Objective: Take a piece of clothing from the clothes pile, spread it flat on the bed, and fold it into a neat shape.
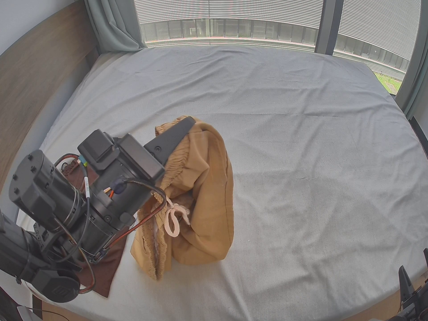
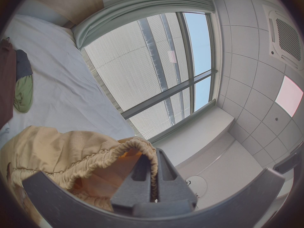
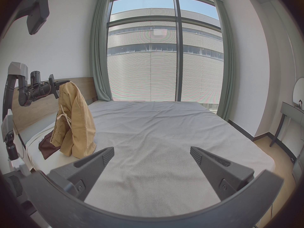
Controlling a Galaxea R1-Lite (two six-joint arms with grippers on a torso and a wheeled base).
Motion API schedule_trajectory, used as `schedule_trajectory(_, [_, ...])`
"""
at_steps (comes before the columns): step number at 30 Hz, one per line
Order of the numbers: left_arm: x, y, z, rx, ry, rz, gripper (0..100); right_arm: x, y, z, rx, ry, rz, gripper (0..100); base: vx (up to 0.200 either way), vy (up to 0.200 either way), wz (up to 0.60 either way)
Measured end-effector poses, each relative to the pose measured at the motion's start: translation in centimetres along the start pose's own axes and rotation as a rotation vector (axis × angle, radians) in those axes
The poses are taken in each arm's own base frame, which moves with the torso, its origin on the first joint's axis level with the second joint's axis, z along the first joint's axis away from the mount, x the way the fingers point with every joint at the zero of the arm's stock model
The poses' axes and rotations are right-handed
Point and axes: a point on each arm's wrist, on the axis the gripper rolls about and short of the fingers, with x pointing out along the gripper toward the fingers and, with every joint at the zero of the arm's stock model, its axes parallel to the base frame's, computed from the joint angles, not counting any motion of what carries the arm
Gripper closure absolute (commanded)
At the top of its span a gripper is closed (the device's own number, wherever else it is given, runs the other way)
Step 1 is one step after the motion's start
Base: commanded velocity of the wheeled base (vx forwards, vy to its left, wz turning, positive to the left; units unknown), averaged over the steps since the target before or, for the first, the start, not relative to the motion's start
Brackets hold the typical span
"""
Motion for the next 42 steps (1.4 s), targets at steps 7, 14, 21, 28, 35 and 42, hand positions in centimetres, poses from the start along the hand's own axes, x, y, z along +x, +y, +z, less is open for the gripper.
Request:
schedule_trajectory(7, [0.6, -0.4, -1.6, -0.017, 0.094, -0.060, 100, 0.0, 0.0, 0.0, 0.000, 0.000, 0.000, 0, 0.000, 0.000, 0.00])
schedule_trajectory(14, [1.0, -0.4, -3.5, -0.034, 0.171, -0.082, 100, 0.0, 0.0, 0.0, 0.001, 0.000, 0.000, 0, 0.000, 0.000, 0.00])
schedule_trajectory(21, [2.3, -0.2, -5.8, -0.052, 0.248, -0.113, 100, 0.0, 0.0, 0.0, 0.002, 0.000, 0.001, 0, 0.000, 0.000, 0.00])
schedule_trajectory(28, [3.6, 0.1, -8.5, -0.068, 0.310, -0.129, 100, 0.0, 0.0, 0.0, 0.003, 0.000, 0.001, 0, 0.000, 0.000, 0.00])
schedule_trajectory(35, [5.2, 0.1, -11.1, -0.133, 0.352, -0.149, 100, 0.0, 0.0, 0.0, 0.004, 0.001, 0.001, 0, 0.000, 0.000, 0.00])
schedule_trajectory(42, [6.5, -1.1, -12.2, -0.192, 0.383, -0.213, 100, 0.0, 0.0, 0.0, 0.004, 0.001, 0.001, 0, 0.000, 0.000, 0.00])
